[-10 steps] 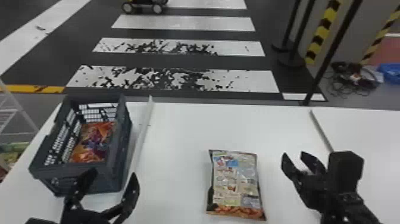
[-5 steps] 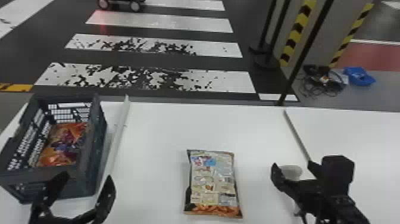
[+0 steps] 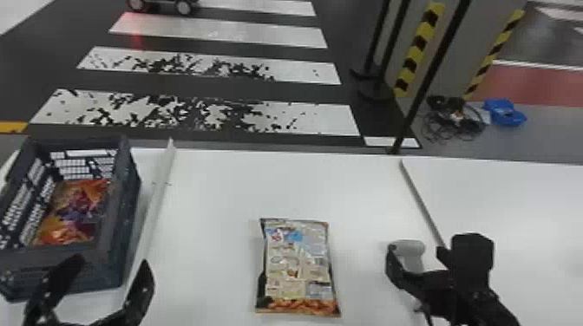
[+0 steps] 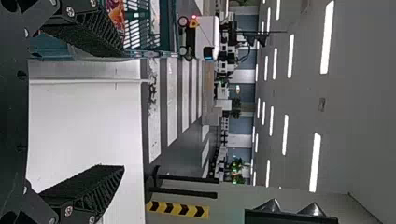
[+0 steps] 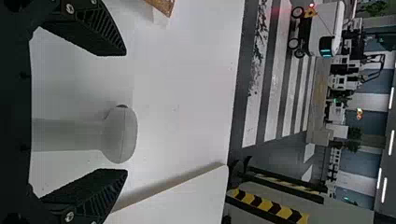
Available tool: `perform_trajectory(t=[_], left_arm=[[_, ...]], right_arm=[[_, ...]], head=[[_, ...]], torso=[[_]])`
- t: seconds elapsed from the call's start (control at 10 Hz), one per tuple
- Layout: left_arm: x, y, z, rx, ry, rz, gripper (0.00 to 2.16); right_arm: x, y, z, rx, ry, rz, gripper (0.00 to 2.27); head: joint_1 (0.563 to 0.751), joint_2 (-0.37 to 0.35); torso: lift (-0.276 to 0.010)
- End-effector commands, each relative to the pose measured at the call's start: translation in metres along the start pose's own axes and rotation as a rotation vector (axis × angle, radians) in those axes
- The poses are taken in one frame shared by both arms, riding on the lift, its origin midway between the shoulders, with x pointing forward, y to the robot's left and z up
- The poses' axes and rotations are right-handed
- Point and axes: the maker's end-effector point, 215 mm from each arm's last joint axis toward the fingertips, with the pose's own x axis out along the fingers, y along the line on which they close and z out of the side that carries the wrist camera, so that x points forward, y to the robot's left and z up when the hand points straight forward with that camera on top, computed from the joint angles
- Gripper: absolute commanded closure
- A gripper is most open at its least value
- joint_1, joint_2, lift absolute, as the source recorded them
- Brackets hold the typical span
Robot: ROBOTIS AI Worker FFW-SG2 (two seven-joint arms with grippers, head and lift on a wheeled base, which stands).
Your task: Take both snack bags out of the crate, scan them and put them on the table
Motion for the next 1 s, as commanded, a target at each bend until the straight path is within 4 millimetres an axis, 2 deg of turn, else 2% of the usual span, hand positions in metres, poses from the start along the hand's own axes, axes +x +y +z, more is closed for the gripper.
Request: perform_trajectory(t=[0.0, 0.3, 0.7, 0.9], left_arm=[[-0.001, 0.0, -0.002, -0.001, 0.003, 0.001, 0.15], [-0.001, 0.0, -0.002, 0.0, 0.003, 0.0, 0.15], [-0.002, -0.001, -0.005, -0.003, 0.009, -0.001, 0.15], [-0.002, 0.0, -0.006, -0.003, 0.011, -0.001, 0.15]], right_arm=[[0.009, -0.014, -0.011, 0.001, 0.022, -0.008, 0.11], [0.014, -0.027, -0.028, 0.023, 0.053, -0.002, 0.14], [0.019, -0.018, -0.046, 0.029, 0.099, 0.037, 0.21], [0.021, -0.019, -0.059, 0.038, 0.147, 0.035, 0.32]], head=[[0.695, -0.155], [0.695, -0.19], [0.695, -0.202], [0.695, -0.198]], torso=[[-0.093], [-0.093], [-0.093], [-0.093]])
